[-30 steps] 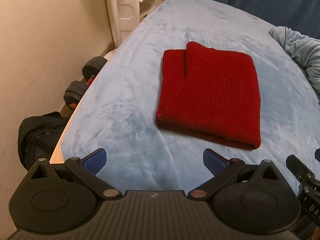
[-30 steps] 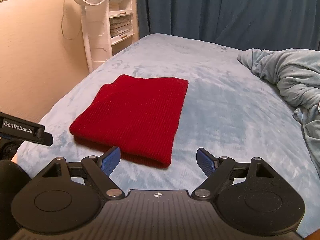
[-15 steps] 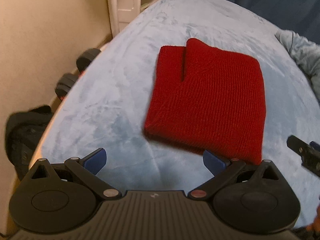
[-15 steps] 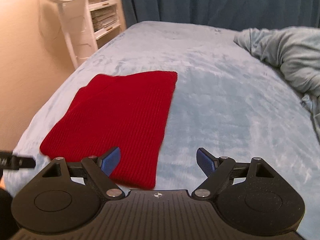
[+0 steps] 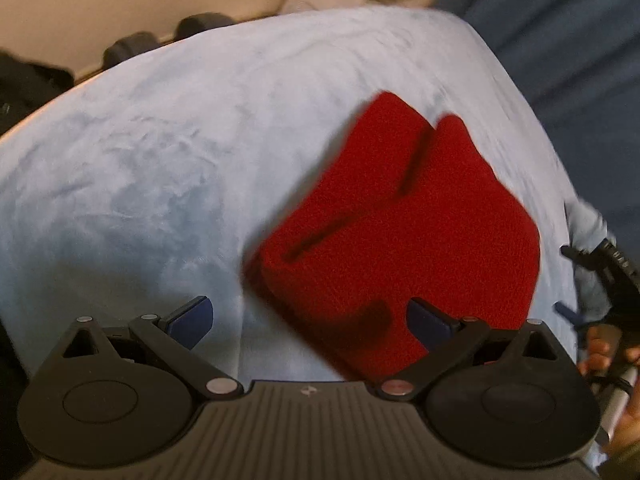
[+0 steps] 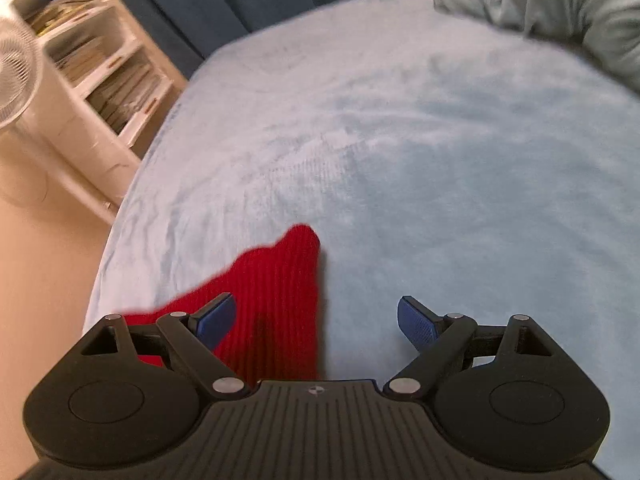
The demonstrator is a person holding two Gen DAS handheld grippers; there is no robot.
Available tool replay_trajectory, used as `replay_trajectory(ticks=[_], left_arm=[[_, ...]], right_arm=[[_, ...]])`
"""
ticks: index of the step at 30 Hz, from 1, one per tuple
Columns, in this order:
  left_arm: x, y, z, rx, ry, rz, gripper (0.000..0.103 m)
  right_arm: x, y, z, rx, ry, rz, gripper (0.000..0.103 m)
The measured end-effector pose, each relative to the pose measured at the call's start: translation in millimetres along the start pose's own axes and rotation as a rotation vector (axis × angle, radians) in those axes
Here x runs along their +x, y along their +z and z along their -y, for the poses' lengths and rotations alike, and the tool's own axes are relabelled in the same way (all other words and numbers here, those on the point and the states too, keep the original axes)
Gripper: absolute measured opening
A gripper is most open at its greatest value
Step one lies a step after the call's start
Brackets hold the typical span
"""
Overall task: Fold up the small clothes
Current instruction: 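Grasp the folded sweater edge with the left gripper while the right gripper grasps too, then fold the held edge over the sweater and open both grippers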
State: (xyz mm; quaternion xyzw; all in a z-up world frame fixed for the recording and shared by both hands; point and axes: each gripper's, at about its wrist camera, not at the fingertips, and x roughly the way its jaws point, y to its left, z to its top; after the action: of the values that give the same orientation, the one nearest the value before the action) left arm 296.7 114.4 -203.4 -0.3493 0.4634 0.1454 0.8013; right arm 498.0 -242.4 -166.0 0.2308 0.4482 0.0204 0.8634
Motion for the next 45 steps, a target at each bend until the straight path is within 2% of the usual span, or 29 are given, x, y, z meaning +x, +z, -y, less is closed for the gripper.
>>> replay_trajectory(ticks=[3,5,6,7,8,9,10,11,12,14,16,19,22,25,26,28,30,33,36,38,39,42,43,45], left_arm=[[12,9,-9,-0.040,0.027,-0.019,0.103],[20,12,-13,-0.056,0.019,-0.042,0.101],[23,13,-14,-0.059,0.011,-0.045,0.097],[24,14,-14,-0.048,-0.003,-0.034,0.073],[24,15,-11,-0.025,-0.035,-0.032,0.063],[23,17,-8,-0.013,-0.021,-0.030,0.061],[24,20,-7,-0.011,-0.022,-0.032,0.057],[24,24,-6,-0.002,-0.033,-0.035,0.051],[26,31,-7,0.016,-0.048,-0.039,0.049],[33,51,-4,0.062,-0.084,-0.054,0.047],[46,80,11,0.188,-0.110,-0.057,0.047],[80,129,63,0.457,-0.137,-0.071,0.047],[119,163,131,0.668,-0.191,-0.131,0.047],[149,169,193,0.812,-0.214,-0.178,0.047],[153,166,204,0.849,-0.210,-0.176,0.047],[160,158,219,0.915,-0.176,-0.160,0.049],[163,162,219,0.921,-0.160,-0.169,0.050],[162,172,207,0.892,-0.151,-0.170,0.058],[162,174,206,0.882,-0.126,-0.152,0.071],[160,172,207,0.870,-0.086,-0.130,0.088],[159,171,207,0.860,-0.070,-0.113,0.089],[149,173,201,0.845,-0.026,-0.079,0.096],[142,175,199,0.841,-0.003,-0.056,0.101],[126,180,193,0.825,0.052,0.017,0.103]], right_arm=[[43,18,-3,0.046,0.024,-0.083,0.089],[72,24,-9,0.061,0.027,-0.140,0.089],[84,27,-12,0.063,0.031,-0.165,0.089],[94,29,-16,0.063,0.032,-0.185,0.088],[104,30,-22,0.052,0.030,-0.206,0.067],[110,30,-29,0.014,0.035,-0.221,0.045],[114,29,-37,-0.054,0.002,-0.228,0.032],[116,26,-46,-0.133,-0.038,-0.231,0.028],[116,23,-50,-0.192,-0.052,-0.232,0.027],[107,20,-43,-0.191,-0.054,-0.214,0.026],[88,16,-22,-0.121,-0.047,-0.184,0.024],[39,-13,34,0.060,-0.014,-0.103,0.023],[-23,-83,88,0.329,0.038,0.000,0.022],[-63,-164,108,0.558,0.085,0.088,0.022],[-66,-184,108,0.617,0.093,0.100,0.023],[-67,-201,103,0.662,0.087,0.126,0.023],[-63,-200,100,0.650,0.075,0.139,0.023],[-62,-189,102,0.621,0.077,0.126,0.023],[-59,-190,101,0.604,0.067,0.126,0.023],[-59,-193,102,0.617,0.058,0.130,0.025],[-59,-194,102,0.622,0.055,0.130,0.026],[-58,-192,103,0.593,0.020,0.123,0.035],[-59,-190,101,0.568,0.005,0.119,0.039],[-63,-187,98,0.517,-0.038,0.111,0.049]])
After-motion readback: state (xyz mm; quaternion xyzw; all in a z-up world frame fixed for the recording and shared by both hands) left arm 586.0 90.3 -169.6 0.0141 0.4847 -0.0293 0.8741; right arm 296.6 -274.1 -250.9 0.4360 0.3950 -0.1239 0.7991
